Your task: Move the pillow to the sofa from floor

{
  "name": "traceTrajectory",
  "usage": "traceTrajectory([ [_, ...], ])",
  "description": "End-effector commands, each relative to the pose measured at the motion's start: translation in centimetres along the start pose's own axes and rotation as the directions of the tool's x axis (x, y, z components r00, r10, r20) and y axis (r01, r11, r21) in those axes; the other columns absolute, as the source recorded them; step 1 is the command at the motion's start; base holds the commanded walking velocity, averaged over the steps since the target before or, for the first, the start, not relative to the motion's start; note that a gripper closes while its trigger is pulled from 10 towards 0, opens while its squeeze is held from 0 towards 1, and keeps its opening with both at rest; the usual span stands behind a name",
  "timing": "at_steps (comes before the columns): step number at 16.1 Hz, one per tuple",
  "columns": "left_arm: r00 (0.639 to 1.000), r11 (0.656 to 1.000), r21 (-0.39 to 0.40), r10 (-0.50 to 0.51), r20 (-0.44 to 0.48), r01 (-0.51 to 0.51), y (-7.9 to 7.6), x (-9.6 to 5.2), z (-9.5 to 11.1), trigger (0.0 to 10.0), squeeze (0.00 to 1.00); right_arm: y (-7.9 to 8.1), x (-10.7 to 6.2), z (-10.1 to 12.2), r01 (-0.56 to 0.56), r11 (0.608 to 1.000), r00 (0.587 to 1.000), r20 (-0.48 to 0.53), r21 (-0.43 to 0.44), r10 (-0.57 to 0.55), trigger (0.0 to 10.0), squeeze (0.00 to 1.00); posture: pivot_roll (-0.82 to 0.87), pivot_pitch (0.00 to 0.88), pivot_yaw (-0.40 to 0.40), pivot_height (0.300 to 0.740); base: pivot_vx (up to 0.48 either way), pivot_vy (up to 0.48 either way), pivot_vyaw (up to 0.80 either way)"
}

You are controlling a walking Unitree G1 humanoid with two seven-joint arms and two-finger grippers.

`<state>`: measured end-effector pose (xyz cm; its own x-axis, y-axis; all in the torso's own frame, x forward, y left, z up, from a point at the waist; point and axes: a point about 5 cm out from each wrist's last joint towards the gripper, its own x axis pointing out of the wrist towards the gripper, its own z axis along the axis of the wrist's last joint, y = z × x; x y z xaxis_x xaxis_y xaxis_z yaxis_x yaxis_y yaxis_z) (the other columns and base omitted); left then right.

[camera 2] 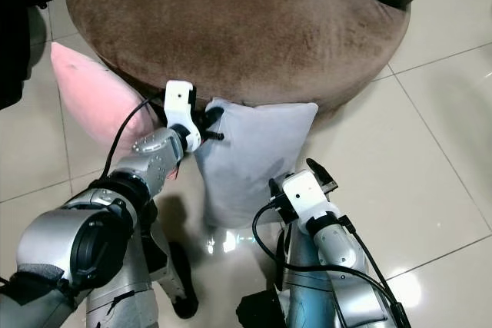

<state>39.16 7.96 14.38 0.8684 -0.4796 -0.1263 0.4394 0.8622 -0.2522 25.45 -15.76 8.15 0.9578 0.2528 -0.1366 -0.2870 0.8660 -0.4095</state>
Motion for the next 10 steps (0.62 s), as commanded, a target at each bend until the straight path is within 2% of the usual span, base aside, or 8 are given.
traceTrajectory([
  [1, 0.991, 0.999, 0.022, -0.034, 0.132, 0.031, -0.4, 0.4, 3.2, 0.0, 0.00, 0.0, -0.3, -1.1, 0.007, 0.999, 0.999, -0.040, 0.035, -0.005, 10.0, 0.00, -0.17, 0.293, 0.024, 0.474, 0.000, 0.000, 0.00],
  [3, 0.986, 0.998, 0.037, -0.052, 0.161, 0.046, -0.6, 0.5, 4.0, 0.0, 0.00, -0.1, 0.1, -0.9, 0.021, 0.997, 0.999, -0.034, 0.075, -0.019, 10.0, 0.00, -0.16, 0.281, 0.011, 0.474, 0.000, 0.000, 0.00],
  [5, 0.988, 0.996, 0.065, -0.062, 0.142, 0.053, -0.7, 0.5, 3.6, 0.0, 0.00, 0.1, 0.7, -0.9, 0.042, 0.992, 0.998, -0.049, 0.123, -0.036, 10.0, 0.00, -0.15, 0.281, 0.004, 0.474, 0.000, 0.000, 0.00],
  [7, 0.994, 0.997, 0.075, -0.032, 0.106, 0.024, -0.4, 0.3, 2.4, 0.0, 0.00, 0.1, 1.1, -1.6, 0.052, 0.991, 0.993, -0.108, 0.124, -0.038, 10.0, 0.00, -0.15, 0.280, -0.008, 0.474, 0.000, 0.000, 0.00],
  [9, 0.995, 0.996, 0.087, -0.032, 0.095, 0.024, -0.4, 0.3, 2.1, 0.0, 0.00, -0.1, 1.2, -1.8, 0.065, 0.989, 0.992, -0.116, 0.133, -0.050, 10.0, 0.00, -0.14, 0.276, -0.014, 0.479, 0.000, 0.000, 0.00],
  [10, 0.996, 0.990, 0.135, -0.049, 0.074, 0.039, -0.9, 0.4, 1.6, 0.0, 0.00, -0.2, 1.2, -2.0, 0.069, 0.987, 0.992, -0.117, 0.148, -0.052, 10.0, 0.00, -0.14, 0.278, -0.019, 0.489, 0.000, 0.000, 0.00],
])
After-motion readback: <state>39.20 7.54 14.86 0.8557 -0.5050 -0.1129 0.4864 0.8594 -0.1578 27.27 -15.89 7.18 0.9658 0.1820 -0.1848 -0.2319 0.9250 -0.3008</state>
